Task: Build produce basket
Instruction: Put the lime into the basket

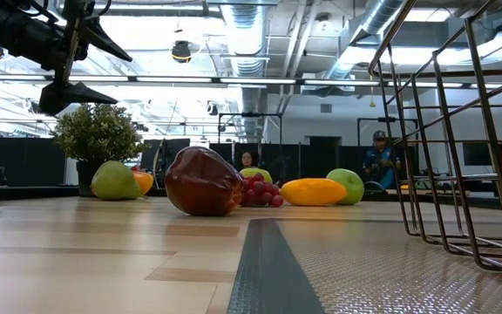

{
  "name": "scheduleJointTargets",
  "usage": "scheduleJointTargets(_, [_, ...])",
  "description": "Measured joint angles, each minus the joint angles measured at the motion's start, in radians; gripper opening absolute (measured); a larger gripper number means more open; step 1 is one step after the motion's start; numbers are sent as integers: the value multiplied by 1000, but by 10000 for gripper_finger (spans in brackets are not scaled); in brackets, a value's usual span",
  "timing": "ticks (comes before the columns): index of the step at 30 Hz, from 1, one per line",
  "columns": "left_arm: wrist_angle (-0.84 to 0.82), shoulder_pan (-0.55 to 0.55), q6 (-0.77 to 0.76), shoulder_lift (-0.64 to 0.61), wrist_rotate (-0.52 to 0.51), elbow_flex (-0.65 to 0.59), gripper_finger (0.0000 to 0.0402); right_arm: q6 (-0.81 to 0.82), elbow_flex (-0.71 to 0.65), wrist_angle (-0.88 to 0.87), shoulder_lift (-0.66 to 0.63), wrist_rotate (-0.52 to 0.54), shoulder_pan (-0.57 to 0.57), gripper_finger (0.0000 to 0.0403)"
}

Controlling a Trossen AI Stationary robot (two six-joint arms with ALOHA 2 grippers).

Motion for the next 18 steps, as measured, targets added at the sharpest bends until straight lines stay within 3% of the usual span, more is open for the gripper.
scheduleJointTargets(8, [1,0,-8,0,0,0,360,-34,0,-6,29,-20,-4,250])
scheduleJointTargets(18, [3,0,-10,0,0,0,360,-81,0,-15,29,-39,-38,310])
